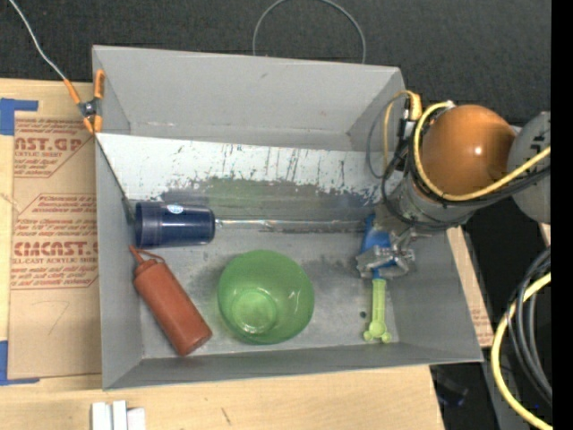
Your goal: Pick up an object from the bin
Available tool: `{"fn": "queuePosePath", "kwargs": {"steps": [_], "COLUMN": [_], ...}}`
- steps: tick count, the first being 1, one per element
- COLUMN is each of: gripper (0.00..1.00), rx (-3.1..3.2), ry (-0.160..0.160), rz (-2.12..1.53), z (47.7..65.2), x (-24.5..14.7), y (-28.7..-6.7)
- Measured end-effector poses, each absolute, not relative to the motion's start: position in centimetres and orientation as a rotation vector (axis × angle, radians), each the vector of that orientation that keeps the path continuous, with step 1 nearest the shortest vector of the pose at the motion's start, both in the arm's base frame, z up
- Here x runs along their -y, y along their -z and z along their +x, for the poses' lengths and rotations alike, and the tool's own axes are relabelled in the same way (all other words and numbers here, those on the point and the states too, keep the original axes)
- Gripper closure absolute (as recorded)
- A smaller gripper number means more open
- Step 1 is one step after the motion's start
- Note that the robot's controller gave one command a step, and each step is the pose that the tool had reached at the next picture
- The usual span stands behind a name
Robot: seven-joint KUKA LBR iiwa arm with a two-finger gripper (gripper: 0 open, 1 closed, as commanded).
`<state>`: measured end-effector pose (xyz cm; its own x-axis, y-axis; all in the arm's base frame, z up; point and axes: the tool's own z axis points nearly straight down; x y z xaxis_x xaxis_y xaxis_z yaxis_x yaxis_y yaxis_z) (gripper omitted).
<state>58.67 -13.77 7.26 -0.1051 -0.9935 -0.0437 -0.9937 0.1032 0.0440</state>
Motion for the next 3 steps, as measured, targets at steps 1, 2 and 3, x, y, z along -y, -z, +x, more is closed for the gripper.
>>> {"fn": "queuePosePath", "kwargs": {"steps": [1,2,3], "gripper": [1.00,1.00,1.00], "rx": [-2.331,-2.336,-2.336], "ry": [-0.097,-0.092,-0.099], "rz": [-2.105,-2.105,-2.104], "z": [58.5,58.5,58.4], "x": [13.8,14.1,14.0], "y": [-7.7,-8.7,-9.6]}}
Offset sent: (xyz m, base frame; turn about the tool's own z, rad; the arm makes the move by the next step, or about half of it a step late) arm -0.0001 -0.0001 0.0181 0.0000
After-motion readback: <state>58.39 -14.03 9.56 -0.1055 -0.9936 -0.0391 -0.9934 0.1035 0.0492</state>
